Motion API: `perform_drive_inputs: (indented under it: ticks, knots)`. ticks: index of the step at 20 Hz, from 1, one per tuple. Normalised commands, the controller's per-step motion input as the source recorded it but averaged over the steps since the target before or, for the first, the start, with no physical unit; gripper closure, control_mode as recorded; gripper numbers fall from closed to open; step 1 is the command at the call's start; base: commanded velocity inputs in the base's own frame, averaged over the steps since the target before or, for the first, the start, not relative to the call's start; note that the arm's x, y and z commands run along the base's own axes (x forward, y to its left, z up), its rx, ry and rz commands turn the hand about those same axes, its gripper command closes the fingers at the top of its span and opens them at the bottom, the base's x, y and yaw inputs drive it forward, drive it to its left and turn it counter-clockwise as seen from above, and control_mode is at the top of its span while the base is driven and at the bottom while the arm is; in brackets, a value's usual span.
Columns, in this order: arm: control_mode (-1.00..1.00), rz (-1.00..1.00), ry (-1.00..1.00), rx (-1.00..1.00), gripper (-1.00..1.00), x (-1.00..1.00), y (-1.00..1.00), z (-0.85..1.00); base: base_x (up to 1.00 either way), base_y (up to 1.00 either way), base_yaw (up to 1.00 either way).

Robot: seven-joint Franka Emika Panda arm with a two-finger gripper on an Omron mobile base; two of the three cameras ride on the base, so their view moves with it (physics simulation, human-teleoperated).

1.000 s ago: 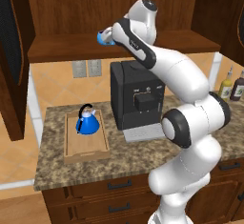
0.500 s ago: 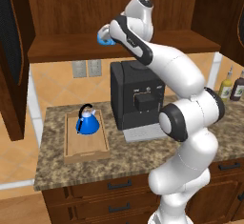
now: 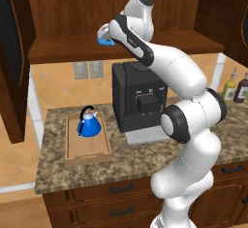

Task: Pick the kettle from the counter and place it on the tray. Then pick the mug from the cabinet and place it on the tray. Then close the cabinet doors.

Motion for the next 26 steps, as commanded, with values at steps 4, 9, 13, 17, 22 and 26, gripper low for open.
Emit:
perform_drive_inputs:
  ticks: [4,9,13,17,22,26]
  knots:
    - [-1.0,0.0,-0.02,0.02,1.0,0.01,0.0,0.0,0.0,0.0,0.0]
    - [-1.0,0.0,-0.05,0.01,1.0,0.0,0.0,-0.03,0.0,0.0,0.0]
    - [-1.0,0.0,-0.09,0.0,1.0,0.0,0.0,-0.1,0.0,0.0,0.0]
    - [-1.0,0.0,-0.13,0.0,1.0,-0.18,0.0,-0.14,0.0,0.0,0.0]
    - [-1.0,0.0,-0.14,0.0,1.0,-0.65,0.0,0.0,0.0,0.0,0.0]
    - [-1.0,0.04,-0.01,0.0,1.0,-1.0,0.0,0.02,0.0,0.0,0.0]
